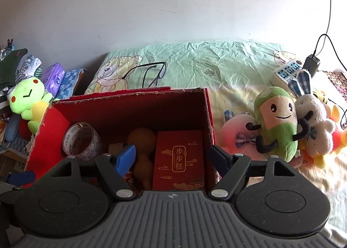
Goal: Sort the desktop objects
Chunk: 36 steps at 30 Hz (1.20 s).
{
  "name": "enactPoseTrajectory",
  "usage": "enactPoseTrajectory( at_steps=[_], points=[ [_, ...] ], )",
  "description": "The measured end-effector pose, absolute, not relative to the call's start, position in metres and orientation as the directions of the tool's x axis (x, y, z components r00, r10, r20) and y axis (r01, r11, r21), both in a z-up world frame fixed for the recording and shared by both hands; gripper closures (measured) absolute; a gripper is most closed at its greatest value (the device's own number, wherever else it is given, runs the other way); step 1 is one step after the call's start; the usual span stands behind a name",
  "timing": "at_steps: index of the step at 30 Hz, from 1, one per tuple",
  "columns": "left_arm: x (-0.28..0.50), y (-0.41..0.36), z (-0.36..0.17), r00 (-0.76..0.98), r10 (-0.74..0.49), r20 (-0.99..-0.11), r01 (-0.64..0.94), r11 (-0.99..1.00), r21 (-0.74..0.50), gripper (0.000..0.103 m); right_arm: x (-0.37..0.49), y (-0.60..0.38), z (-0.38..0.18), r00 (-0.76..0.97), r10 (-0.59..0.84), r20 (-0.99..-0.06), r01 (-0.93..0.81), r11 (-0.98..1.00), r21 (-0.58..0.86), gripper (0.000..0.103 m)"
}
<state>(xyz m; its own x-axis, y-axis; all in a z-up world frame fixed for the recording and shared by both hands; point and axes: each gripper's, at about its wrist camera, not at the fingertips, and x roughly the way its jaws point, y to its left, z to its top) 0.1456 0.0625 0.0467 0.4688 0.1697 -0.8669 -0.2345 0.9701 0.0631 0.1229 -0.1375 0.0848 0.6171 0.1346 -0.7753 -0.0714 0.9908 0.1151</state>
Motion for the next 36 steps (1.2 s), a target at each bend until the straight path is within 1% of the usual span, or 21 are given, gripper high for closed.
enactPoseTrajectory(
  at_steps=[3,6,8,12,14,16,21,29,31,33,36],
  points=[
    [0.151,0.063,0.047,0.483,0.145,-0.864,-0.195,0.979,0.056,0.001,0.125,-0.137,0.083,0.605,0.134,-0.785,-0.038,0.989,0.140,0.026],
    [0.159,0.061,0.044,0.474,0.118,-0.873,-0.153,0.987,0.050,0.001,0.124,-0.135,0.083,0.619,0.099,-0.779,-0.001,0.992,0.126,0.026],
    [0.162,0.060,0.041,0.469,0.108,-0.877,-0.128,0.990,0.053,0.001,0.122,-0.137,0.084,0.627,0.099,-0.773,0.029,0.988,0.151,0.026],
    [0.162,0.063,0.041,0.469,0.081,-0.879,-0.102,0.994,0.037,0.001,0.118,-0.135,0.085,0.634,0.083,-0.769,0.065,0.985,0.160,0.031],
    [0.160,0.064,0.042,0.476,0.079,-0.876,-0.095,0.995,0.038,0.001,0.116,-0.132,0.087,0.634,0.081,-0.769,0.066,0.985,0.158,0.032],
    [0.159,0.065,0.044,0.485,0.077,-0.871,-0.095,0.995,0.035,0.001,0.114,-0.127,0.091,0.640,0.078,-0.764,0.056,0.987,0.148,0.035],
    [0.157,0.073,0.046,0.493,0.065,-0.868,-0.108,0.994,0.013,0.001,0.113,-0.118,0.098,0.655,0.068,-0.752,0.028,0.993,0.114,0.036],
    [0.155,0.079,0.040,0.464,0.046,-0.885,-0.113,0.994,-0.007,0.001,0.118,-0.111,0.091,0.622,0.094,-0.778,-0.010,0.994,0.113,0.037],
    [0.154,0.079,0.038,0.456,0.055,-0.888,-0.116,0.993,0.002,0.001,0.119,-0.113,0.089,0.608,0.110,-0.786,-0.016,0.992,0.126,0.045],
    [0.154,0.080,0.037,0.457,0.057,-0.887,-0.120,0.993,0.001,0.001,0.120,-0.112,0.087,0.597,0.115,-0.794,-0.023,0.992,0.127,0.049],
    [0.153,0.081,0.037,0.459,0.057,-0.887,-0.127,0.992,-0.002,0.001,0.120,-0.112,0.083,0.588,0.115,-0.801,-0.033,0.992,0.119,0.049]
  ],
)
